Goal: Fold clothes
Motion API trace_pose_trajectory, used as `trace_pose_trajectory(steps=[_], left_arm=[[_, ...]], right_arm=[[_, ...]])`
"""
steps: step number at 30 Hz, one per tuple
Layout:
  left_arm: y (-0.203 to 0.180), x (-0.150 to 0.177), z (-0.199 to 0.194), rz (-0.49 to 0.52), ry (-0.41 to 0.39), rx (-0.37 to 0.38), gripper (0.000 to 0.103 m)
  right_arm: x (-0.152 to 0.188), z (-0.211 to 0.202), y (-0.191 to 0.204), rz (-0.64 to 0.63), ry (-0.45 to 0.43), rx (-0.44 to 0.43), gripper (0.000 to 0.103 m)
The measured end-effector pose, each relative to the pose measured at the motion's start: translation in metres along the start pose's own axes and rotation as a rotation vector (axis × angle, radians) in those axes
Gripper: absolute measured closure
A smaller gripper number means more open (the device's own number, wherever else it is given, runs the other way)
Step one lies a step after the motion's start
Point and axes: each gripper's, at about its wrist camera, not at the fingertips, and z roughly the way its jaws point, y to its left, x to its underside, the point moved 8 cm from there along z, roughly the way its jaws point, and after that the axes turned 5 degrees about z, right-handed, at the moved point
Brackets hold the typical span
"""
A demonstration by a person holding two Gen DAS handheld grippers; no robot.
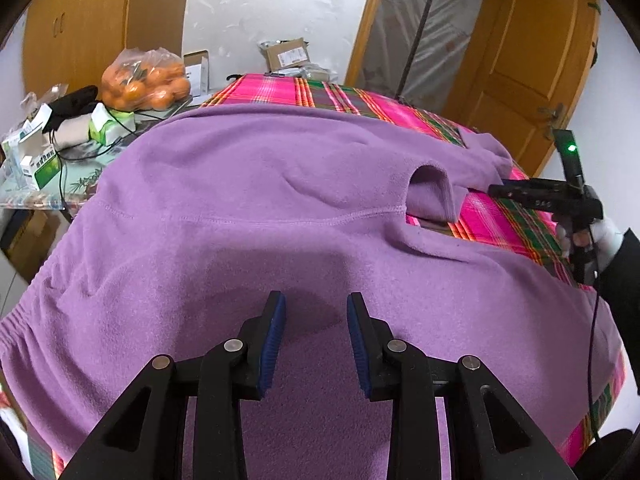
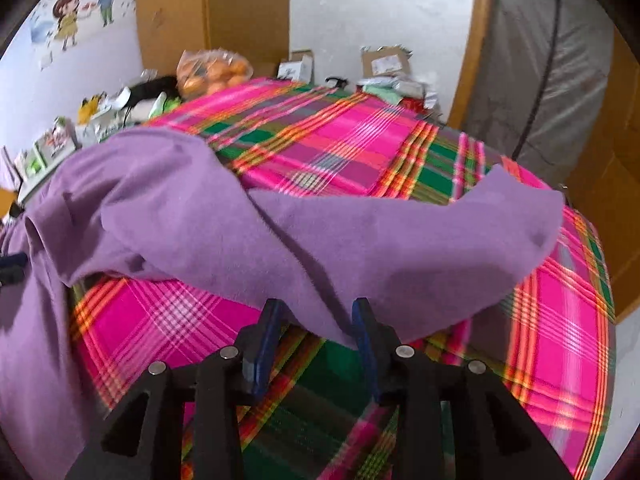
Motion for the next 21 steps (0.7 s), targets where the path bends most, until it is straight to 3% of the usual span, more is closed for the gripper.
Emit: trace_pose_trajectory(steps=[2,4,5,11,16,19,21], left_arm=[[-0.001,0.0,0.0,0.002,0.0,-0.003,0.07],[-0.001,0.0,0.001,0.004,-0.001,-0.008,0.07],[-0.001,0.0,0.001,0.006,-0.001,-0.01,0.07],[-0.002,0.002,-0.001,0.018,-0.005,-0.026,0.07],[-0.001,0.003,-0.001,0.004,-0.009,-0.009,0.07],[0.0,0.003,-0.002,-0.006,-0.011,0.003,0.07],[0.0,0.003,-0.002,-0.01,-0.012,0.007,0.07]], right_arm=[[0.0,0.0,0.0,-0.011,0.008,-0.005,0.065],[-0.001,-0.005,0.001,-0.014,0.02,-0.004,0.093],[-0.001,-0.009,0.002,-0.014,0.026,-0.002,0.1],[-0.024,-0.088,0.03,-0.042,-0.089,-0.075,0.1],[-0.068,-0.153,0.063,-0.146,-0.219,-0.101,0.1],[-0.099,-0.148,0.065,-0.179,-0.237,-0.039,0.1],[-0.122,-0.123,0.053,-0.163,-0.227,0.045,0.099]])
